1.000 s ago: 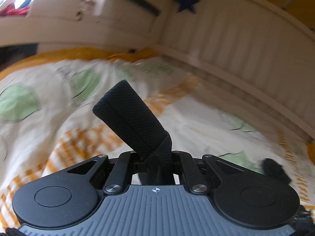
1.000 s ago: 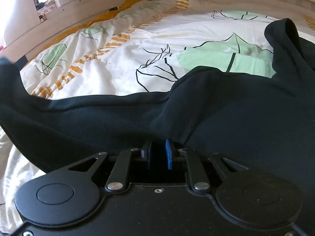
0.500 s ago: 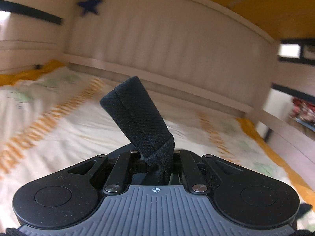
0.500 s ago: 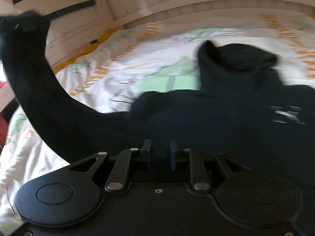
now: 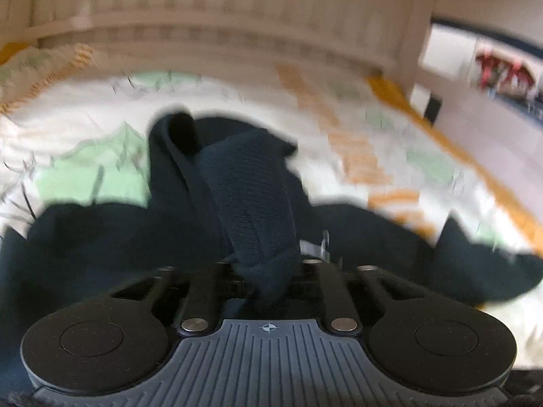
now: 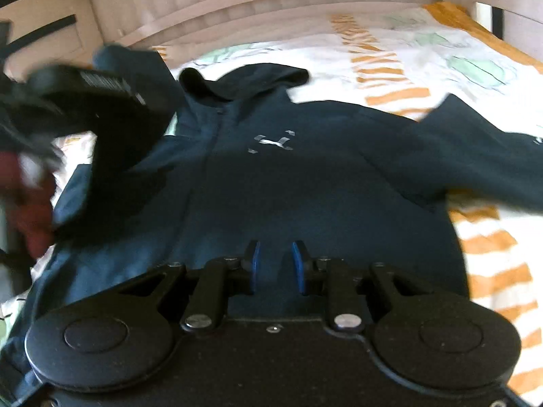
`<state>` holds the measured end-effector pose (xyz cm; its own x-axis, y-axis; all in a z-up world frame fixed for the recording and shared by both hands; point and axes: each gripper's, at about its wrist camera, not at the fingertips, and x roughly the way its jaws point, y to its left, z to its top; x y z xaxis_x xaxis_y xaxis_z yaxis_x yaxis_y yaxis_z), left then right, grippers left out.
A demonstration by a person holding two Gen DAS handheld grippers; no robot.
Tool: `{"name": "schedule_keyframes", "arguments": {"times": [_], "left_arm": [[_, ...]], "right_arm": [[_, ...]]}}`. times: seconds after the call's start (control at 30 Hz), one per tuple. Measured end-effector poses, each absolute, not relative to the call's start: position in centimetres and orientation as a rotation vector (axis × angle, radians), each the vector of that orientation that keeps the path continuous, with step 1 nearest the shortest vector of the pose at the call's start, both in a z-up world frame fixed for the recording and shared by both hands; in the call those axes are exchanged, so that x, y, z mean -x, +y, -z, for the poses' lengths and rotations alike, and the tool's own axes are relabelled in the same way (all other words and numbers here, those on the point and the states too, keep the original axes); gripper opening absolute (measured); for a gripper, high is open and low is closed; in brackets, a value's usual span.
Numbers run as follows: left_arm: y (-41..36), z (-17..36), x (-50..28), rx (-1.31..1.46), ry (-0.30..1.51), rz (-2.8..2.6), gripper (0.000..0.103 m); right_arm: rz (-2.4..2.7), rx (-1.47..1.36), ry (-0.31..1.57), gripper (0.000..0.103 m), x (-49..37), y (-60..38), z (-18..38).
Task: Fold large clothes
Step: 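Lift the sleeve with the left gripper and lay it across the hoodie front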
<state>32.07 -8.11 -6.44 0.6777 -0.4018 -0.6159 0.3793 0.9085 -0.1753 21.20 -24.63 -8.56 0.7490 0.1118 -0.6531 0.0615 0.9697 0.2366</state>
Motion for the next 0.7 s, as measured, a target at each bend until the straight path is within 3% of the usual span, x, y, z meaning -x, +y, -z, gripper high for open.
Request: {"name": "schedule_keyframes", "arguments": {"times": [0.03, 0.07, 0.1, 0.17, 0.23, 0.3, 0.37, 0.7], "left_arm": [[-8.4, 7.2, -32.2, 0.015, 0.72, 0.451, 0.034], [-8.6, 7.8, -32.3, -0.005, 0.738, 0.467, 0.044], [-9.1, 7.9, -31.9, -0.023, 0.749, 0.481, 0.06], [-9.1, 8.0, -30.9, -0.05, 0.743, 0.514, 0.078], [-9.2, 7.1, -28.8, -0.076, 0.699, 0.547, 0.083], [-8.7, 6.2, -27.1, -0.107, 0.635, 0.57, 0.098], [-7.9, 5.3, -25.5, -0.133, 0.561, 0.601, 0.103], [-2.7, 4.3, -24.4, -0.125, 0.549, 0.499, 0.103]], "right_arm": [[-0.021, -0.255, 0.73, 0.033, -21.3, -24.8, 8.7], [-0.017, -0.258, 0.731, 0.041, -21.1, -25.1, 8.9], [-0.013, -0.264, 0.731, 0.05, -21.1, -25.3, 9.0], [-0.011, -0.277, 0.729, 0.057, -21.1, -25.6, 9.3], [-0.005, -0.276, 0.725, 0.06, -20.8, -25.6, 9.3], [0.001, -0.273, 0.721, 0.067, -20.9, -25.6, 9.4], [-0.001, -0.27, 0.722, 0.068, -20.9, -25.4, 9.4], [-0.019, -0.263, 0.717, 0.074, -20.9, -25.3, 9.6]]}}
